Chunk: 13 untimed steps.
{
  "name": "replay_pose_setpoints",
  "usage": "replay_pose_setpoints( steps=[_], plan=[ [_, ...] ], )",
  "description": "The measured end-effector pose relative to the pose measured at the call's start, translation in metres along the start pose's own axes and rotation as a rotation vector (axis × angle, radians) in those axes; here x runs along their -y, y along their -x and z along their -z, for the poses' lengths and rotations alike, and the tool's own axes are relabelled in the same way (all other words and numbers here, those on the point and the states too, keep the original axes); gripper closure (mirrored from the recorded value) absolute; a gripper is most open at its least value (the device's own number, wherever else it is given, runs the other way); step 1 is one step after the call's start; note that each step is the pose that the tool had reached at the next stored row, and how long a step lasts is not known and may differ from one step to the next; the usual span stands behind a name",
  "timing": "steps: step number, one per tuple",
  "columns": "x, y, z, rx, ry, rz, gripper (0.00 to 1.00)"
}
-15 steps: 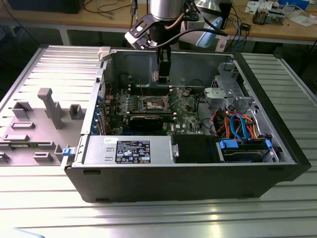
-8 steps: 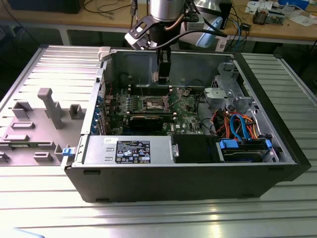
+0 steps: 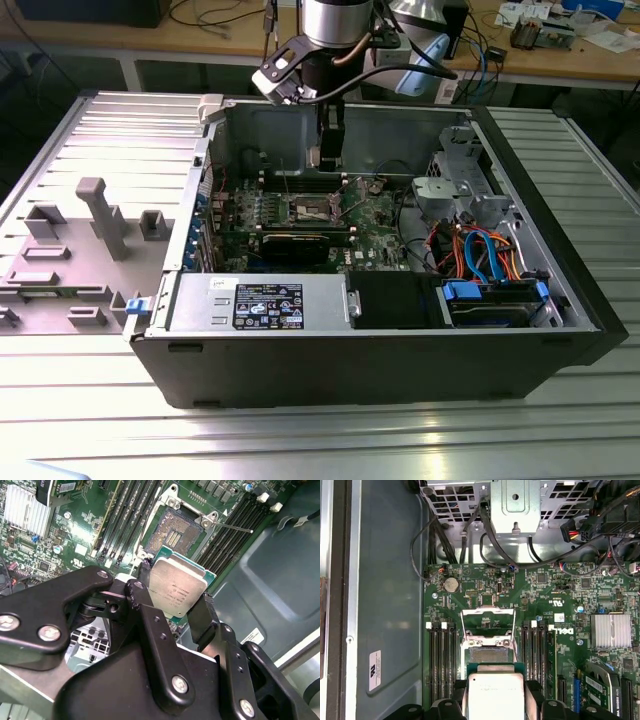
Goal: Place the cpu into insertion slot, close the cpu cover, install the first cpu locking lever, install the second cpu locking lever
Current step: 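Place the cpu into insertion slot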
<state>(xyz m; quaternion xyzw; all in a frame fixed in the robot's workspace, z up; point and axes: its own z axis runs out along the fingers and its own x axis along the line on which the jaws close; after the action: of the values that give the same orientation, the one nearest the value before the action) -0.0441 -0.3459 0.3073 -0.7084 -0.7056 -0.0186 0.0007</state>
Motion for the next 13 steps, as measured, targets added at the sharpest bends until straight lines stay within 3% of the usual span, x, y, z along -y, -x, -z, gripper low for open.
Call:
replay_pose_setpoints(
  steps=[11,13],
  plan=[
    [0.0,0.0,-0.0002,-0.0001,0.0,0.0,0.45],
    [0.0001,-0.0018,-0.0042,-0.0017,0.0002,0.0,0.45]
  ],
)
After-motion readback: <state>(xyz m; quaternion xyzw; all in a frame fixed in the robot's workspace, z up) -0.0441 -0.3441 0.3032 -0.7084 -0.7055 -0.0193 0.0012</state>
